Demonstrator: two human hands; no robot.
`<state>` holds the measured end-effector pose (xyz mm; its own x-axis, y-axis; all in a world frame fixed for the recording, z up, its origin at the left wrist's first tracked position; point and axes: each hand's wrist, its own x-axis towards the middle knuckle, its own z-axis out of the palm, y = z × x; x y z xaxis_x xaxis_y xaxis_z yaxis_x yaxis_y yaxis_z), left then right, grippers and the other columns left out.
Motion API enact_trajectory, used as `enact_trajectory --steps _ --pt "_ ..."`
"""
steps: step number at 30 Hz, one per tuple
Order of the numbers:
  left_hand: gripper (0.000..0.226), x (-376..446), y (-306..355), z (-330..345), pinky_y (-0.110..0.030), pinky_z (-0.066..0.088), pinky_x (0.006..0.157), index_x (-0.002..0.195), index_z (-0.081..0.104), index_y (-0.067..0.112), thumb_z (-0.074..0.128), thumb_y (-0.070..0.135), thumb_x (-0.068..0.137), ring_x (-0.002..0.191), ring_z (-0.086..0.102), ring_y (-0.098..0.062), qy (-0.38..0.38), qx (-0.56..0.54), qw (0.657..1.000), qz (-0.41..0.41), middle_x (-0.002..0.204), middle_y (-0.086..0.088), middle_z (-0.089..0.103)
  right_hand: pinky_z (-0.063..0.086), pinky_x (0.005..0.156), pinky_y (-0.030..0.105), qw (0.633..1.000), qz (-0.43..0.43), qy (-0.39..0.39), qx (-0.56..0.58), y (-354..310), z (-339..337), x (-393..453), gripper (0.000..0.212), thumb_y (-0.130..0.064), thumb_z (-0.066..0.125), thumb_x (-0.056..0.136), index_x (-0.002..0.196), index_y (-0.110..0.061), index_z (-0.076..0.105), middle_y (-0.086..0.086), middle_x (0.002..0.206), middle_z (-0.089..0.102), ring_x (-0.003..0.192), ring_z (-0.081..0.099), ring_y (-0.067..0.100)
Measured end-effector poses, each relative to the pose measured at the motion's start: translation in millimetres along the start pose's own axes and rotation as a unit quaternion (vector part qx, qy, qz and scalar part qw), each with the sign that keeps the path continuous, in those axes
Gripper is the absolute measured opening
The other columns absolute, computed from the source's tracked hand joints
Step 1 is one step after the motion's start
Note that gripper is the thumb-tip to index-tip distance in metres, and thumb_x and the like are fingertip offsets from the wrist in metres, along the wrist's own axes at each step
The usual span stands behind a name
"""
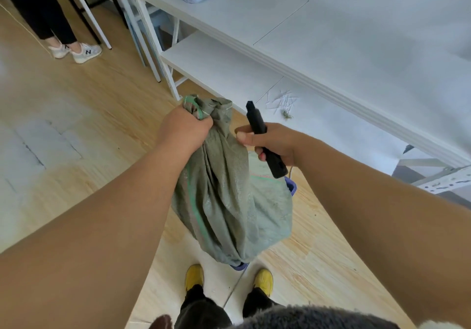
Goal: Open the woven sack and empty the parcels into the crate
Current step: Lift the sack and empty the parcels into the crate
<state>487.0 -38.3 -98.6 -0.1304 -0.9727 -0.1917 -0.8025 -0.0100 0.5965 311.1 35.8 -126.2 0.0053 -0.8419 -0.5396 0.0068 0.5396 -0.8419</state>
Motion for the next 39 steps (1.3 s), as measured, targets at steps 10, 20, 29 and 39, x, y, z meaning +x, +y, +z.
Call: enact_trajectory --steps 10,20,29,39 --pt "0.056 9.5 1.4 9.4 -0.048 0.057 0.082 0.111 0.064 0.012 0.076 0.043 0.067 0.085 0.07 -0.031 -0.159 -0.326 0.905 -0.221 0.099 -0.009 0.072 0.046 0.051 0.018 0.991 -0.037 0.125 -0.004 26.6 57.0 -22.7 0.063 -0.027 0.089 0.067 0.12 -0.022 0.055 -0.008 0.078 0.063 0.061 0.059 0.006" --pt "0.103 -3.7 -64.5 -5.7 -0.033 0.037 0.107 0.145 0.033 0.025 0.088 0.037 0.059 0.128 0.046 -0.012 -0.446 -0.003 0.889 0.104 0.136 0.012 0.05 0.04 0.042 0.02 0.92 0.067 0.314 0.227 43.8 96.6 -17.2 0.026 -0.029 0.081 0.076 0.082 -0.014 0.06 -0.003 0.046 0.051 0.034 0.045 0.011" --pt "0.044 -28.3 -86.6 38.9 -0.026 0.043 0.086 0.123 0.06 0.019 0.073 0.033 0.083 0.102 0.057 -0.017 -0.259 -0.194 0.946 -0.015 0.108 0.006 0.06 0.044 0.054 0.028 0.938 0.018 0.324 0.119 50.2 106.2 -18.7 0.038 -0.038 0.085 0.07 0.094 -0.019 0.062 -0.003 0.075 0.062 0.055 0.051 0.013" --pt "0.018 -23.9 -92.6 50.4 -0.036 0.053 0.084 0.08 0.058 0.025 0.072 0.036 0.08 0.085 0.064 -0.021 -0.243 -0.209 0.944 -0.078 0.086 0.006 0.065 0.048 0.049 0.024 0.926 0.111 0.352 0.081 119.3 145.9 -35.2 0.031 -0.028 0.073 0.084 0.108 -0.012 0.059 0.006 0.078 0.06 0.056 0.054 0.016"
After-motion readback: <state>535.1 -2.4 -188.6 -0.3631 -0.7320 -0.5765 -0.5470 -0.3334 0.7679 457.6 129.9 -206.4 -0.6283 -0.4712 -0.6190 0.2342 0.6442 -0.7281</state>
